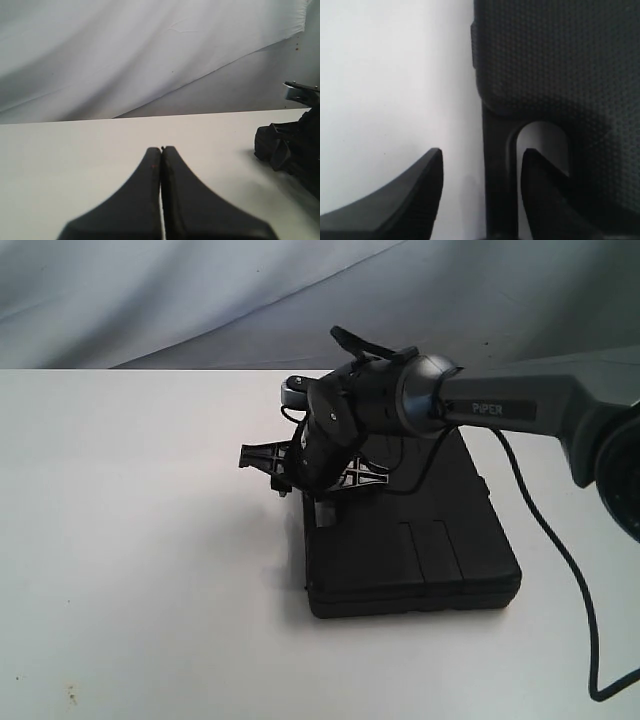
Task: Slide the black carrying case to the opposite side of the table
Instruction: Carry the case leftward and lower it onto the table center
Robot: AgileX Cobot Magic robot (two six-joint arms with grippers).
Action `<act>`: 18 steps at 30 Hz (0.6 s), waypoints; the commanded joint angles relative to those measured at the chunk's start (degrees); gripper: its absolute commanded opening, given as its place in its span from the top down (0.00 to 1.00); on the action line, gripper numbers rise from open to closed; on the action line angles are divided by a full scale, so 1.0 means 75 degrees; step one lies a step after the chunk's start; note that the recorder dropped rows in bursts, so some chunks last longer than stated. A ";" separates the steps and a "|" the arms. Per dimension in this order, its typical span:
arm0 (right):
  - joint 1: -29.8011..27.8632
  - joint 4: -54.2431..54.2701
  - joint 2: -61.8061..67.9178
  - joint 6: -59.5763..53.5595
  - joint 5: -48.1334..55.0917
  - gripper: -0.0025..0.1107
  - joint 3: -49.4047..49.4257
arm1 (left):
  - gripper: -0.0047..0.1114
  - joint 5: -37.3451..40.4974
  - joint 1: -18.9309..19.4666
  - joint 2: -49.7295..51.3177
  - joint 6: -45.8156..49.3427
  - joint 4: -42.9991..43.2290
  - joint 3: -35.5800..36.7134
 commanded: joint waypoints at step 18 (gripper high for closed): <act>0.0091 -0.1201 -0.2420 -0.0517 0.2348 0.67 -0.0039 | 0.96 -0.0040 0.0013 -0.0039 -0.0072 -0.0001 0.0032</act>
